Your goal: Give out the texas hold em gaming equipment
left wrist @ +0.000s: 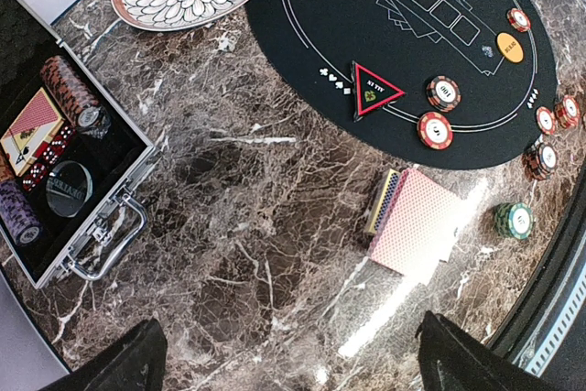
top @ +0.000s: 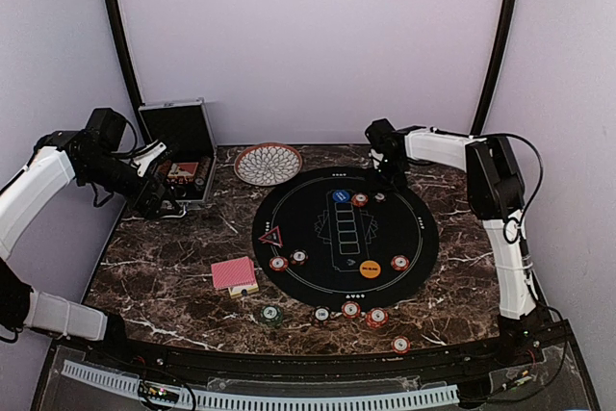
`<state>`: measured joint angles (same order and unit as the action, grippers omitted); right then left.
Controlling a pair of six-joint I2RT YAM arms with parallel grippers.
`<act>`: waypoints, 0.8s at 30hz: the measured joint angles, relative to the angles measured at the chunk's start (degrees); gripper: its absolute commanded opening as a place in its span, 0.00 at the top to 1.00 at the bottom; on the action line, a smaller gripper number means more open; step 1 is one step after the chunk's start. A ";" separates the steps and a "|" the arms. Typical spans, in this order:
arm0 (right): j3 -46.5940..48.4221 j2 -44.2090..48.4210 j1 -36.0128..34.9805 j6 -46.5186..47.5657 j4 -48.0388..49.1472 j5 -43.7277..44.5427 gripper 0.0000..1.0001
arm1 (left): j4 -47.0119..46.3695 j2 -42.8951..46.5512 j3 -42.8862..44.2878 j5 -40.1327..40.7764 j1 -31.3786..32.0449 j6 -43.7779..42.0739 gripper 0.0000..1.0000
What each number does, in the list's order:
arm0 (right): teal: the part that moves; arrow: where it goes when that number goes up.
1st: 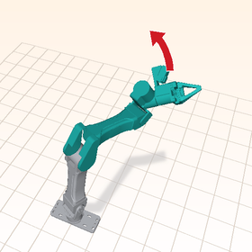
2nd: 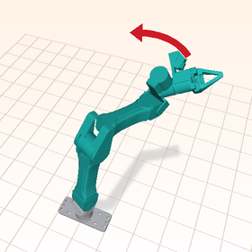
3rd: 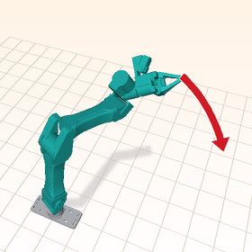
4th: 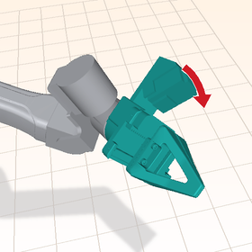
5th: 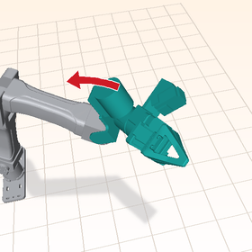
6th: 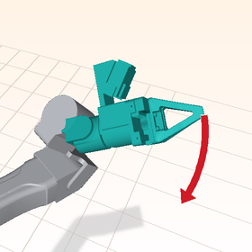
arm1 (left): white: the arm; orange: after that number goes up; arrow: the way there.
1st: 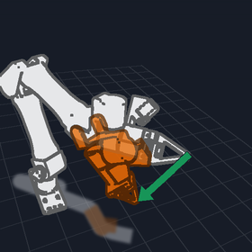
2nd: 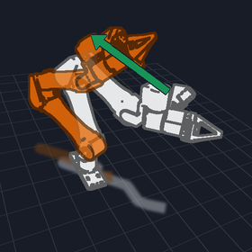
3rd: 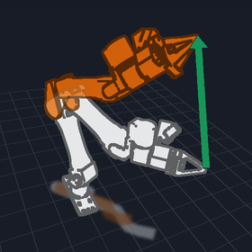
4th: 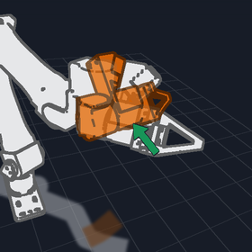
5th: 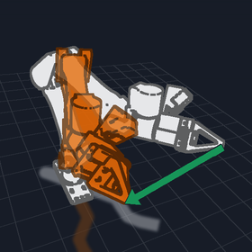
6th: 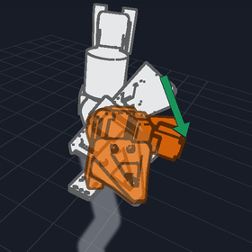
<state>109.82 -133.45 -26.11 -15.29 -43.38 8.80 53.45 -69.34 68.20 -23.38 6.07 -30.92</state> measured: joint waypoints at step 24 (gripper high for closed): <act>-28.98 27.89 -35.82 4.57 0.22 -5.86 0.15 | 0.07 0.00 0.02 0.02 0.13 -0.20 0.01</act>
<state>80.84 -105.56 -61.93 -10.72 -43.16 2.94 53.52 -69.34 68.23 -23.35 6.20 -31.11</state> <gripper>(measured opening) 0.852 0.988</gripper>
